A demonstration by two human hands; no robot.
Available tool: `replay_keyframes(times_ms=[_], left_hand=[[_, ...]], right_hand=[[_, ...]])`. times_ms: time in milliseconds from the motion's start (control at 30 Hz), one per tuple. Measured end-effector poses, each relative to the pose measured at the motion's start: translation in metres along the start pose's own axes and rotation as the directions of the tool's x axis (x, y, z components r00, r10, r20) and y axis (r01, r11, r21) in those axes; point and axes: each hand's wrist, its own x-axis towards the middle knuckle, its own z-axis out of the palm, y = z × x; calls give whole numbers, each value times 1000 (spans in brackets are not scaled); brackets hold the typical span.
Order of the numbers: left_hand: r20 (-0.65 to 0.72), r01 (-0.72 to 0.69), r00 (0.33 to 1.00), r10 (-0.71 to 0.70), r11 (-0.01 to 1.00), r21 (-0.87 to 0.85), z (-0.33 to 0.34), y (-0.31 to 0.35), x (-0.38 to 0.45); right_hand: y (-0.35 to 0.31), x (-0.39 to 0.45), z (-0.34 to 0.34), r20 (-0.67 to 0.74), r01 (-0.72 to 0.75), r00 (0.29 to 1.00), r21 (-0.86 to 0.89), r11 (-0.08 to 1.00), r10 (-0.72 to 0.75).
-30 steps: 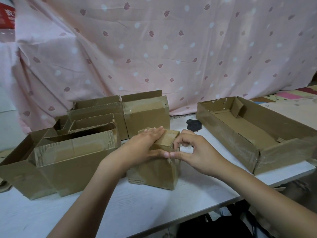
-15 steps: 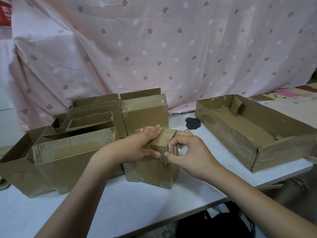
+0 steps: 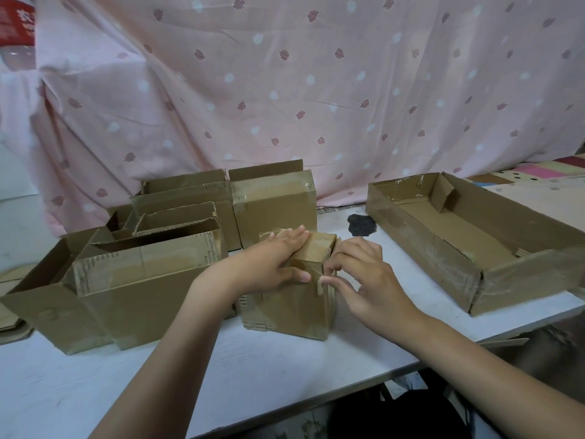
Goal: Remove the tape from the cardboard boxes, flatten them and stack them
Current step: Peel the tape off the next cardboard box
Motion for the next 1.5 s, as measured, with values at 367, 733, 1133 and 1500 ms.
replay_keyframes(times_ms=[367,733,1133,1500], left_hand=[[2,29,1000,-29,999,35,-2,7,-5],[-1,96,995,-96,994,51,-5,20,0],[-15,141,990,-140,986,94,-3,27,9],[14,147,989,-149,985,92,-1,27,9]], right_hand=[[-5,-11,3,-111,28,993,-188,982,-50],[-1,-15,14,-221,95,958,-357,929,-183],[-6,-9,20,-232,-62,972,-410,910,-38],[6,-10,24,-7,-115,993,-300,947,118]])
